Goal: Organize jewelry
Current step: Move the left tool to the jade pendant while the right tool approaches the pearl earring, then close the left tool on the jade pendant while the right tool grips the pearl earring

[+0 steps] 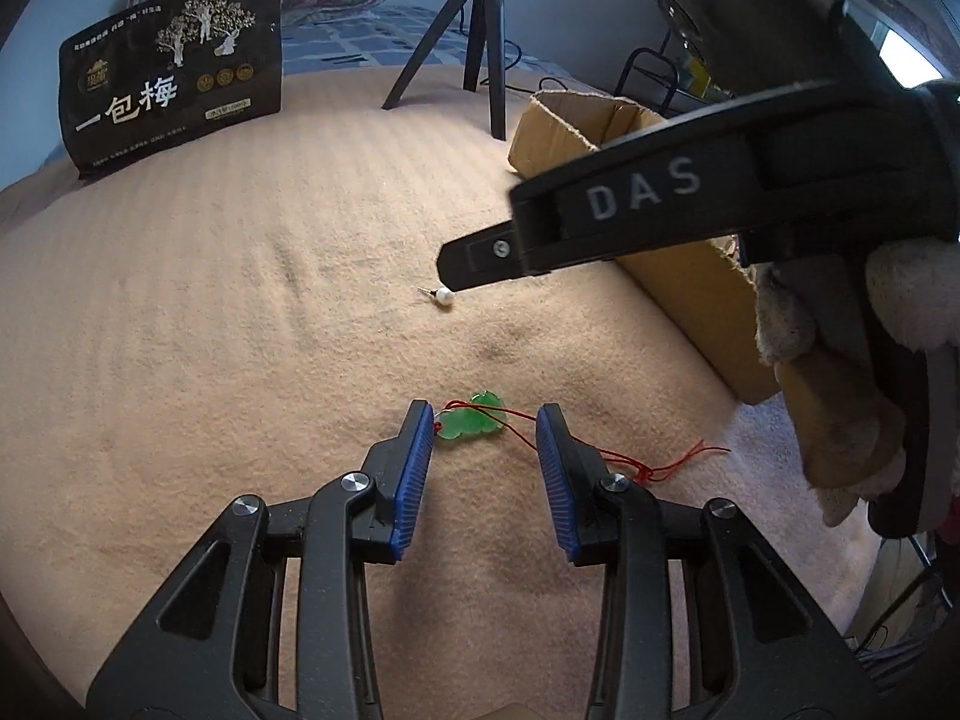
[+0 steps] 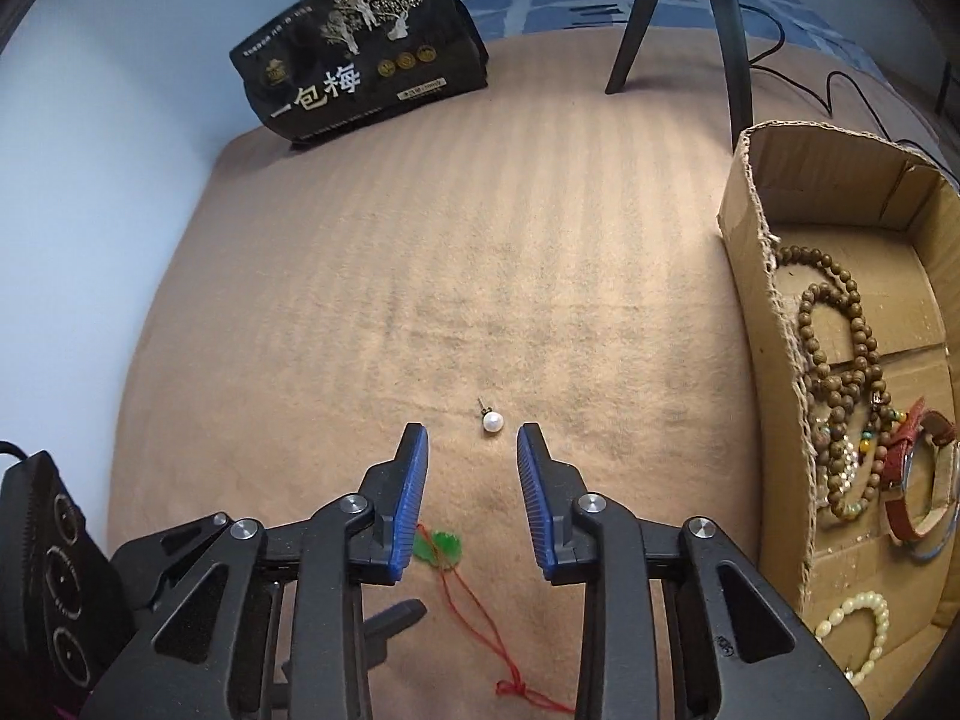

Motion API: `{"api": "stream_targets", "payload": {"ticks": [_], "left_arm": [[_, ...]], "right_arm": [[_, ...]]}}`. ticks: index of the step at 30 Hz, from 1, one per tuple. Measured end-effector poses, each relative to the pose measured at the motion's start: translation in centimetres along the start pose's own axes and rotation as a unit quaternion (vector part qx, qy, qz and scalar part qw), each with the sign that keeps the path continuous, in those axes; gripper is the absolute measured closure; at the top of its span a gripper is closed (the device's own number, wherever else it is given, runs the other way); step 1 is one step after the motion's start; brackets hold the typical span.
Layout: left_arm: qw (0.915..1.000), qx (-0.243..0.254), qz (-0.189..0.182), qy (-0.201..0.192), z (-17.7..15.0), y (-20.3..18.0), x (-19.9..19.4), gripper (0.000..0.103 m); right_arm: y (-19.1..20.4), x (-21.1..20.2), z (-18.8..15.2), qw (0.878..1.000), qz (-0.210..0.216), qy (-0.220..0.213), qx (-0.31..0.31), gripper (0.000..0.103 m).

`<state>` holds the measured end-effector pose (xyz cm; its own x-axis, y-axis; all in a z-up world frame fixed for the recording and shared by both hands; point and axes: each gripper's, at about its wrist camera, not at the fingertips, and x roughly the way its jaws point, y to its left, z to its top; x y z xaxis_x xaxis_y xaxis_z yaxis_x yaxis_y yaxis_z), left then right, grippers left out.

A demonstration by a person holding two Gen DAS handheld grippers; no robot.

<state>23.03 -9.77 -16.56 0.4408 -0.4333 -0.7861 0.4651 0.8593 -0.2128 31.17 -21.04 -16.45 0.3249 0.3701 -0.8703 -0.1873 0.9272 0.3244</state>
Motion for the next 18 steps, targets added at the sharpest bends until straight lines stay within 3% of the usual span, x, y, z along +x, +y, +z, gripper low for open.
{"api": "stream_targets", "payload": {"ticks": [7,15,18], "left_arm": [[0.9992,0.014,0.035,0.011,0.0,-0.3,1.1,0.067],[0.9992,0.003,0.038,0.012,-0.4,0.5,1.7,0.068],[0.9988,-0.002,0.048,0.010,-0.6,0.6,1.5,0.081]], "right_arm": [[-0.6,1.1,0.4,1.000,-0.002,0.003,0.014,0.076],[-0.2,2.4,0.6,1.000,-0.009,0.010,0.016,0.079],[-0.2,3.1,0.7,1.000,-0.015,0.013,0.018,0.081]]}}
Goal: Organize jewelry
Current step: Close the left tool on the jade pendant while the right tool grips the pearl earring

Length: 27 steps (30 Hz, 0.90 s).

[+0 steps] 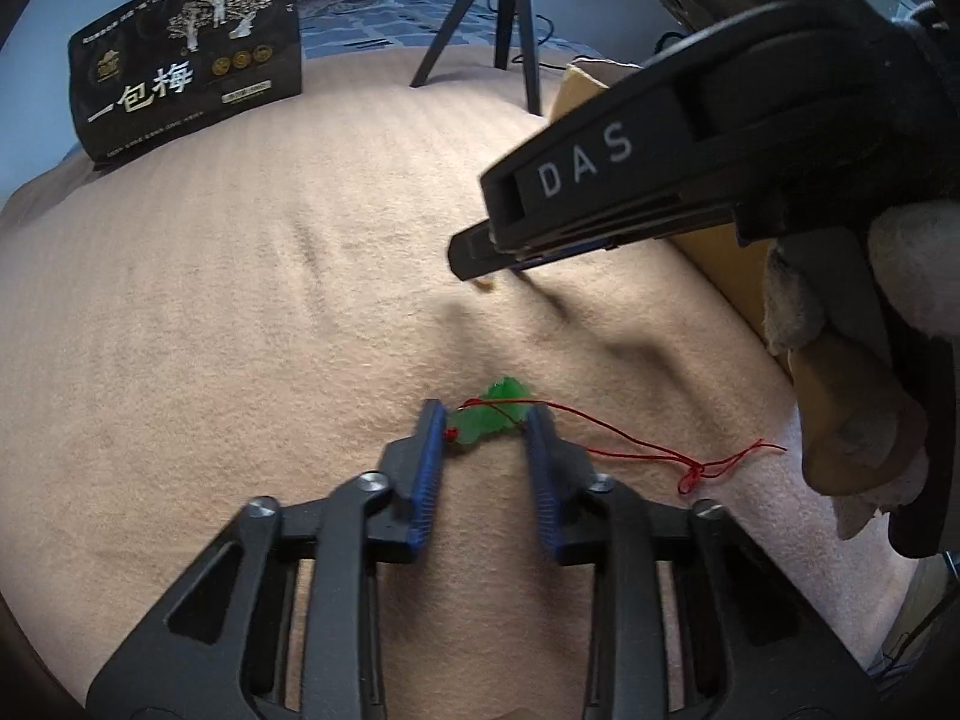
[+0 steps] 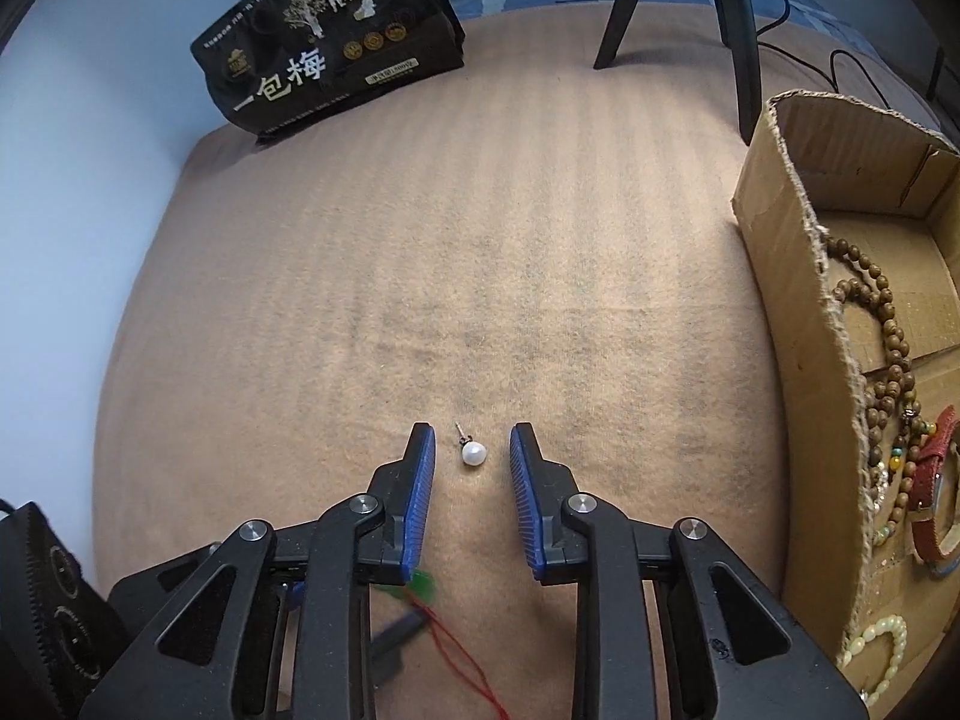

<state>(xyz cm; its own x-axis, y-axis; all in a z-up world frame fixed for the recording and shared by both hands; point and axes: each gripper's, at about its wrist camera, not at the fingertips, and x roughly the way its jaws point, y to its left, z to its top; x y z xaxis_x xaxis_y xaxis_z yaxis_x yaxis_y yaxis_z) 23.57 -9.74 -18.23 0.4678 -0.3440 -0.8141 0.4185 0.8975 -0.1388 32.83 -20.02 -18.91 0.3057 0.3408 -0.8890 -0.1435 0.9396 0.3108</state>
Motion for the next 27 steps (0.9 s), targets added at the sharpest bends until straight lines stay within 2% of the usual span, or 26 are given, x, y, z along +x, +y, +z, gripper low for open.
{"api": "stream_targets", "payload": {"ticks": [1,6,14,17,27], "left_arm": [[1.0000,-0.005,-0.001,-0.001,0.0,0.2,0.0,0.086],[0.9999,-0.011,-0.006,-0.001,-0.2,0.9,-0.1,0.091],[0.9999,-0.012,-0.008,-0.004,-0.3,0.8,-0.1,0.094],[0.9998,-0.017,-0.011,-0.004,-0.4,0.9,-0.3,0.095],[0.9987,-0.044,-0.024,-0.012,-1.0,1.5,-1.6,0.098]], "right_arm": [[0.0,0.2,0.1,1.000,-0.002,0.001,0.000,0.082],[0.1,1.0,0.3,1.000,-0.016,0.002,-0.004,0.088],[0.9,1.6,0.3,0.999,-0.029,0.008,-0.029,0.089],[1.1,1.5,0.1,0.998,-0.043,0.004,-0.039,0.096],[0.9,-0.8,-0.5,0.998,-0.030,-0.023,-0.043,0.096]]}}
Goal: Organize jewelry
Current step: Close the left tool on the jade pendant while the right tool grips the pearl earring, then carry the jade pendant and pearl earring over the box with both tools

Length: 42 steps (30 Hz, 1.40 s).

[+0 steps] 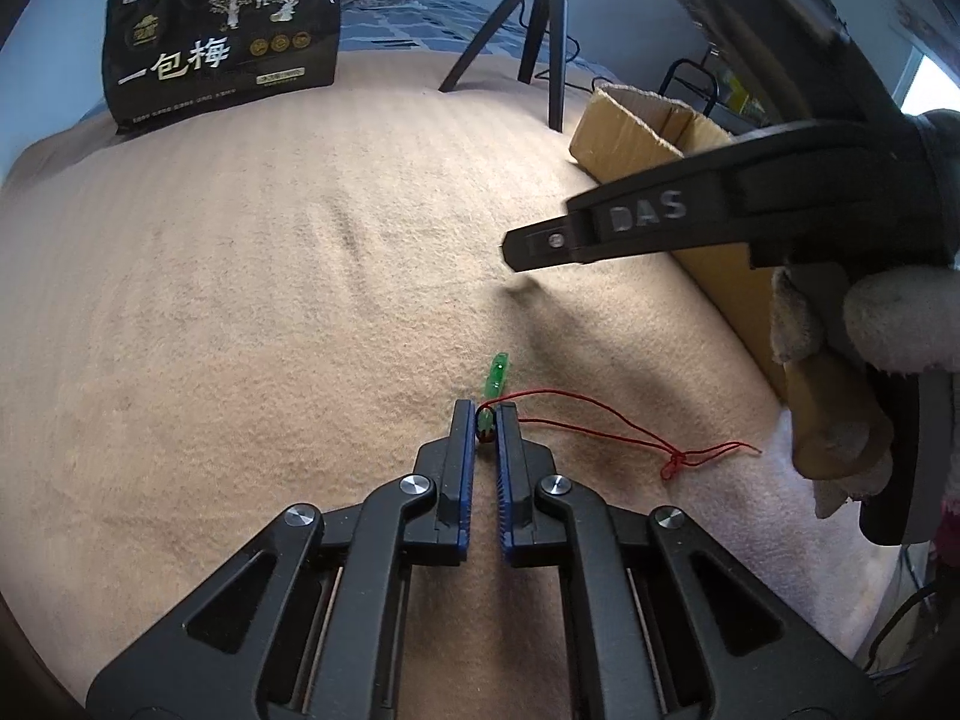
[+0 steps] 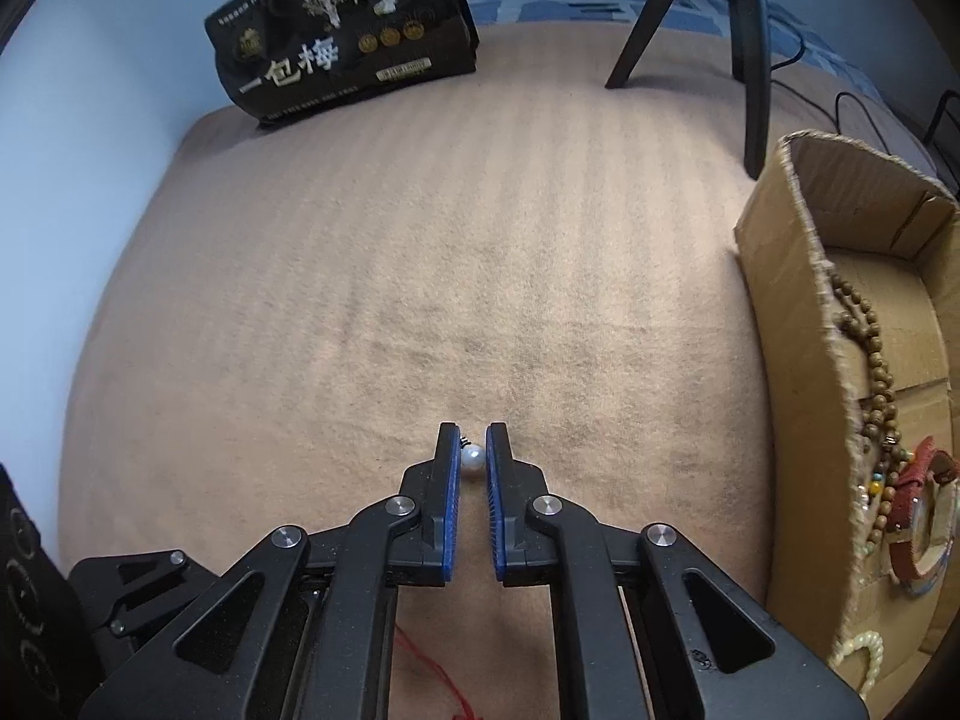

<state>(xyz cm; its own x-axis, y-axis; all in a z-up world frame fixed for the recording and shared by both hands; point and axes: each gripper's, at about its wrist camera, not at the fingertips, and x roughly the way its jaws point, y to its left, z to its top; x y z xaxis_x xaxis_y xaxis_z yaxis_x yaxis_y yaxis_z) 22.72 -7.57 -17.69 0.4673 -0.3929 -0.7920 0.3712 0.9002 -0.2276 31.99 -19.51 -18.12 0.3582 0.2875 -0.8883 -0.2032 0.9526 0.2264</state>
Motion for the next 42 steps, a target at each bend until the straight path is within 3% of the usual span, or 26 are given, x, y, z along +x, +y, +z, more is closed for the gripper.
{"api": "stream_targets", "payload": {"ticks": [9,21,33,42], "left_arm": [[0.9993,-0.014,-0.015,-0.030,0.5,0.1,-3.5,0.099],[0.9973,-0.012,-0.029,-0.066,1.8,-1.1,-7.6,0.099],[0.9927,0.026,-0.060,-0.101,4.8,-5.6,-10.5,0.099],[0.9873,0.060,-0.086,-0.119,7.8,-10.1,-10.8,0.099]], "right_arm": [[-0.9,-5.5,-1.5,0.999,0.020,-0.043,-0.008,0.096],[-3.5,-11.8,-4.0,0.995,0.016,-0.094,-0.009,0.096],[-8.3,-17.6,-6.1,0.990,-0.020,-0.142,0.000,0.096],[-12.4,-19.4,-6.9,0.986,-0.035,-0.158,0.028,0.096]]}}
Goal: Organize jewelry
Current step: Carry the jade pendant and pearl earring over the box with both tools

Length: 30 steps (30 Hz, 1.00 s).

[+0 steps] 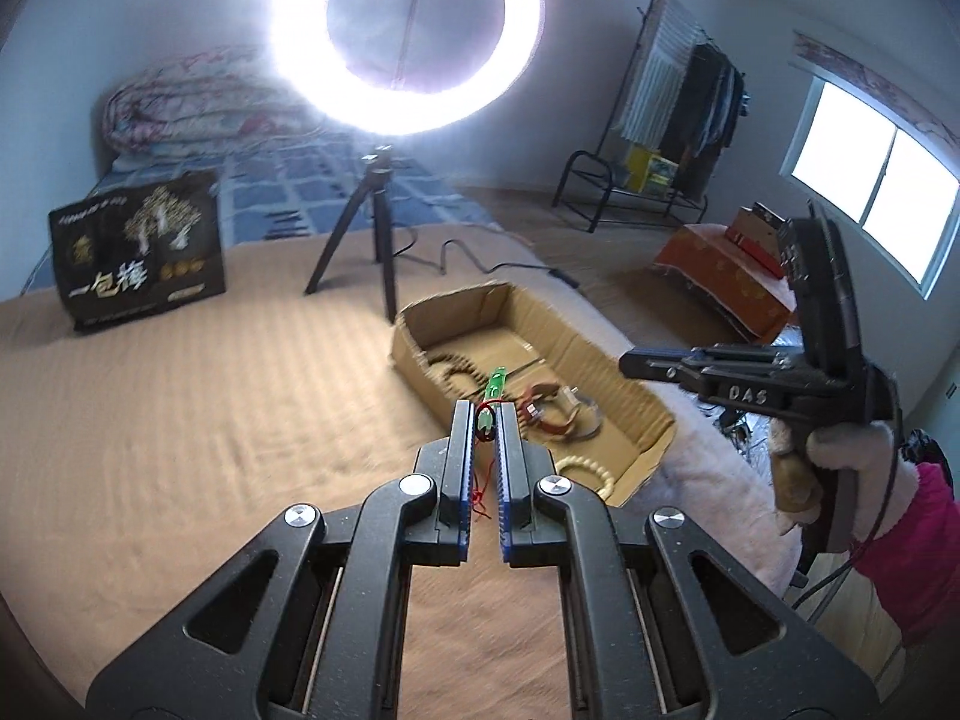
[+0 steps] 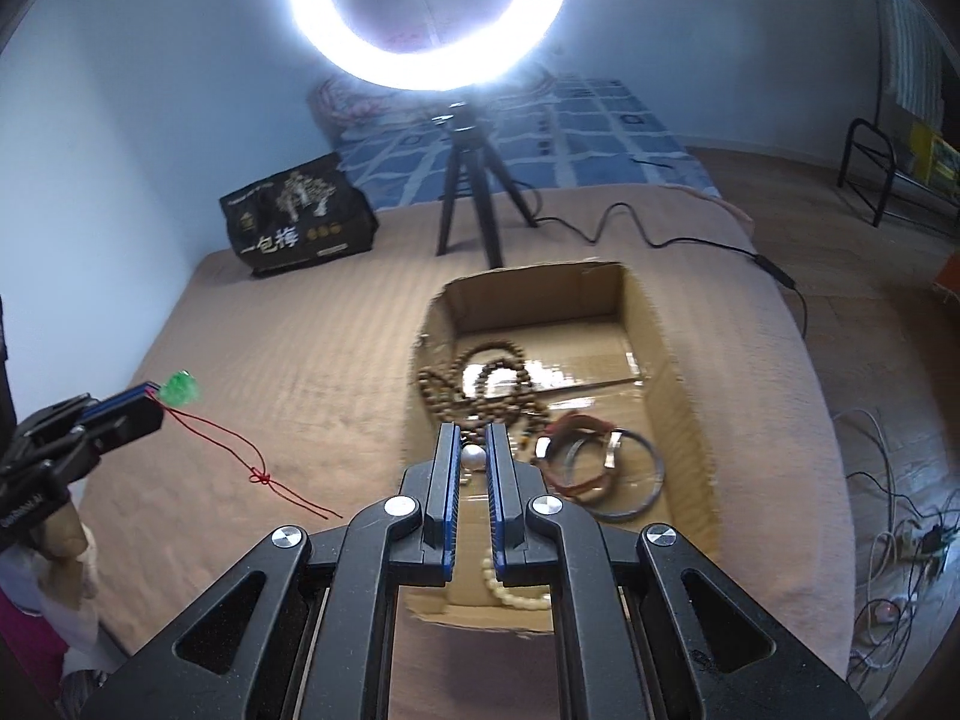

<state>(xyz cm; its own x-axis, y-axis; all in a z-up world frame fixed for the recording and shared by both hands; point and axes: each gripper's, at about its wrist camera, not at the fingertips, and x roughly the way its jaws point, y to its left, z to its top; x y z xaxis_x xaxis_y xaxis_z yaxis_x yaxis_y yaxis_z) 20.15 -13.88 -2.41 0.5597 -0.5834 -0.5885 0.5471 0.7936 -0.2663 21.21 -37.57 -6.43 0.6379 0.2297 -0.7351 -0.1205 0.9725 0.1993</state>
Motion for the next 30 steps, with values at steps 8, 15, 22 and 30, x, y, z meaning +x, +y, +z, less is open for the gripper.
{"api": "stream_targets", "payload": {"ticks": [8,15,22,30], "left_arm": [[0.9997,0.019,-0.018,-0.004,2.1,-2.9,2.2,0.099],[0.9994,0.026,-0.024,-0.004,2.9,-4.5,4.3,0.099],[0.9990,0.024,-0.025,0.027,1.7,-4.9,7.4,0.099],[0.9971,0.030,-0.020,0.067,-0.5,-5.0,9.8,0.099]], "right_arm": [[-2.7,-0.3,-0.7,1.000,-0.016,0.002,0.012,0.096],[-4.5,0.0,-1.7,0.999,-0.023,0.013,0.020,0.096],[-5.2,0.6,-2.5,0.999,-0.032,0.025,0.018,0.096],[-6.0,1.8,-3.2,0.998,-0.037,0.041,0.022,0.096]]}}
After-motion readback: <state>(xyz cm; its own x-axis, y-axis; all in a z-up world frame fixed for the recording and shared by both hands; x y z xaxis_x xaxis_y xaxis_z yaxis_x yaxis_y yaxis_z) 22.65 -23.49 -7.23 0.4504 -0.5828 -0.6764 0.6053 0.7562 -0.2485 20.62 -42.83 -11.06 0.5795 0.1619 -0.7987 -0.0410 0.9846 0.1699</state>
